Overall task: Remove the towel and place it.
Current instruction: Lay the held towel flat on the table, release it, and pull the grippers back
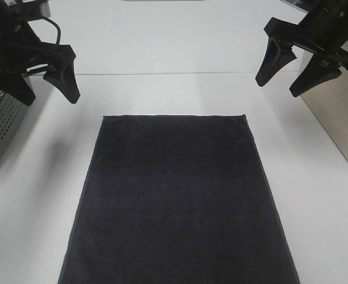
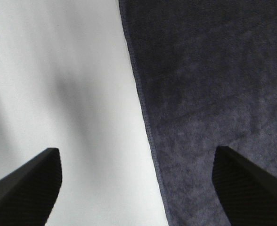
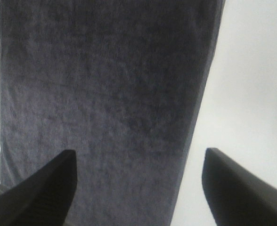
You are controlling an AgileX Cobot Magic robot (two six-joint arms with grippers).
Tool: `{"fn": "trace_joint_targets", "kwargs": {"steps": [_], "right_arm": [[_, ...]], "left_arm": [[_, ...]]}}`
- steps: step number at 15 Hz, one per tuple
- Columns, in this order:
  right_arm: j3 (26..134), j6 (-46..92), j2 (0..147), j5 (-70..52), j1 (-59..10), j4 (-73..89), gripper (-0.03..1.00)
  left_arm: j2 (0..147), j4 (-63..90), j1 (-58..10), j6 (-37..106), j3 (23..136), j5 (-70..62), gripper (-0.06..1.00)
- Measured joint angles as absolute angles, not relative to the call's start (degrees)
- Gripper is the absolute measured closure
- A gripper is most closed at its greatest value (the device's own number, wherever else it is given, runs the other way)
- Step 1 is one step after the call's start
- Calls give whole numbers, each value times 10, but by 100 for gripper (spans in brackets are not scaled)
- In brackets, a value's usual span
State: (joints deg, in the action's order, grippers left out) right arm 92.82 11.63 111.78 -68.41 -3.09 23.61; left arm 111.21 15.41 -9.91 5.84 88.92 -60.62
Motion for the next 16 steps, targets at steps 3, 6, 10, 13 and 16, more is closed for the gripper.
{"fn": "trace_joint_targets", "kwargs": {"steps": [3, 6, 10, 13, 16], "right_arm": [[987, 112, 1177, -679, -31, 227, 23], [1018, 112, 1228, -658, -31, 221, 23], [1040, 119, 1278, -627, -31, 221, 23], [1040, 125, 1305, -604, -31, 221, 23], [1040, 128, 1341, -562, -31, 222, 23]], "left_arm": [[1165, 163, -99, 69, 912, -577, 13], [1222, 173, -99, 81, 957, -551, 13], [1309, 206, -99, 104, 1041, -553, 13], [1346, 221, -99, 106, 1077, -560, 13], [1381, 234, -99, 127, 1094, -562, 13]]}}
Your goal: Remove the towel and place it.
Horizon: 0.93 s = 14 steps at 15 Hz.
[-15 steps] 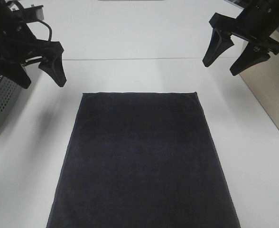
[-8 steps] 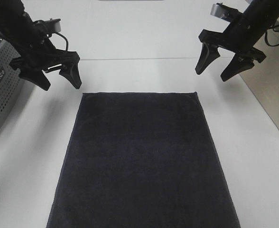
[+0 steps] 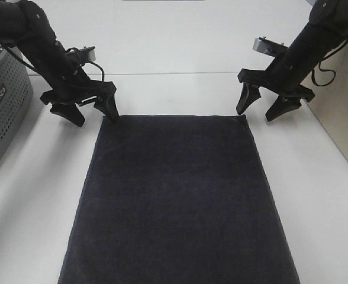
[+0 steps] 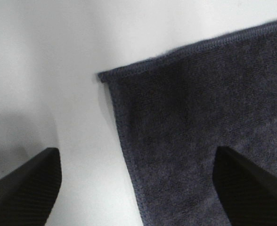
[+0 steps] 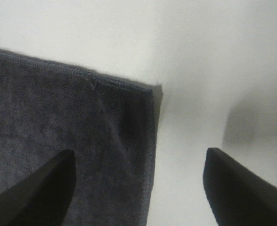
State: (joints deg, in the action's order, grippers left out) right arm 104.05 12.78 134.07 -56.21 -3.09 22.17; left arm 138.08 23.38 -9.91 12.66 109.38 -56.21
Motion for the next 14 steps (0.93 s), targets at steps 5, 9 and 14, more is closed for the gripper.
{"fn": "trace_joint_targets", "kwargs": {"steps": [5, 9, 14], "right_arm": [[1040, 128, 1364, -538, -31, 220, 23], [1043, 128, 1368, -534, -31, 222, 23], [1043, 127, 1372, -531, -35, 233, 26]], "left_arm": [[1397, 252, -99, 150, 1098, -551, 13], [1403, 265, -99, 154, 1103, -549, 13], [1404, 277, -99, 154, 1103, -549, 13]]}}
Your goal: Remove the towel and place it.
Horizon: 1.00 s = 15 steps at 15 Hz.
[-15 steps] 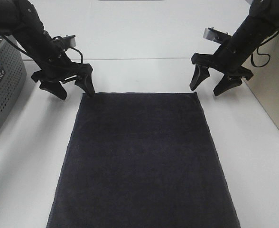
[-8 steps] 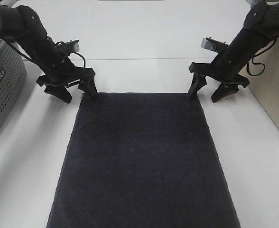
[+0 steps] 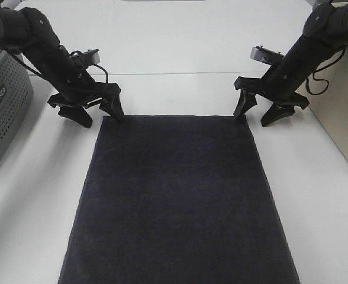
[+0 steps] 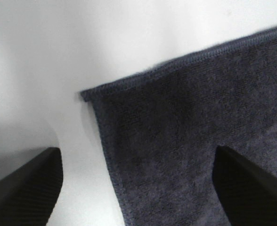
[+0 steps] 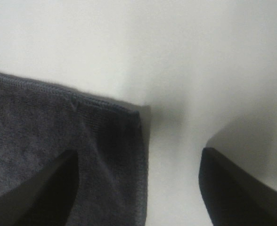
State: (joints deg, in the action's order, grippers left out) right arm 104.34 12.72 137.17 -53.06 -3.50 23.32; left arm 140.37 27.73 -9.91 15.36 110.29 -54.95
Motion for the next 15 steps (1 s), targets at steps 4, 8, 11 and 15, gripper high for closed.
{"fn": "trace_joint_targets", "kwargs": {"steps": [4, 8, 11, 15], "right_arm": [[1047, 124, 1380, -528, -63, 243, 29], [1047, 124, 1383, -527, -73, 242, 44], [1047, 124, 1386, -526, -73, 238, 62], [1047, 123, 1388, -516, -73, 233, 95]], "left_arm": [[1410, 297, -117, 154, 1104, -545, 15], [1414, 295, -135, 148, 1104, -535, 34], [1419, 292, -135, 147, 1104, -532, 61], [1423, 291, -138, 151, 1104, -532, 93]]}}
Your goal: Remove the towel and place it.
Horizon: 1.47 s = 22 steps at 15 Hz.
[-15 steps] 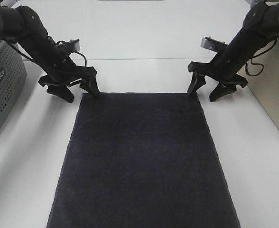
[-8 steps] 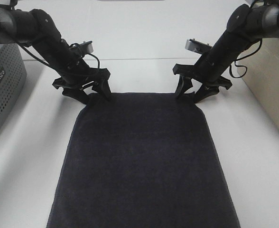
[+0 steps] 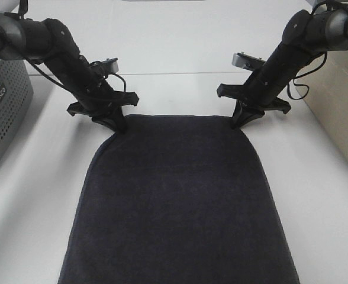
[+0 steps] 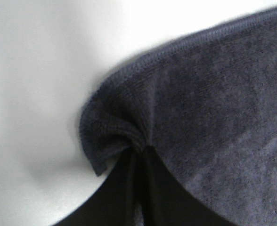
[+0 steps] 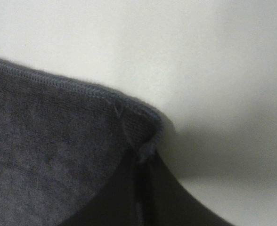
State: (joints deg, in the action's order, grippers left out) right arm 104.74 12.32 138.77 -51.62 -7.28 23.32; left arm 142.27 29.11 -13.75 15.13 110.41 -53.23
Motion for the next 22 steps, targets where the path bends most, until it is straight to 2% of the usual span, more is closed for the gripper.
{"fn": "trace_joint_targets", "kwargs": {"steps": [7, 11, 15, 22], "right_arm": [[1047, 124, 1386, -485, -73, 227, 95], [1095, 135, 1373, -427, -73, 221, 95], [1167, 143, 1373, -391, -73, 221, 95], [1173, 144, 1373, -307, -73, 221, 95]], "left_arm": [[1426, 281, -139, 181, 1120, -527, 94], [1432, 261, -139, 181, 1208, -514, 94], [1432, 239, -139, 181, 1258, -454, 94], [1432, 223, -139, 213, 1287, -361, 94]]}}
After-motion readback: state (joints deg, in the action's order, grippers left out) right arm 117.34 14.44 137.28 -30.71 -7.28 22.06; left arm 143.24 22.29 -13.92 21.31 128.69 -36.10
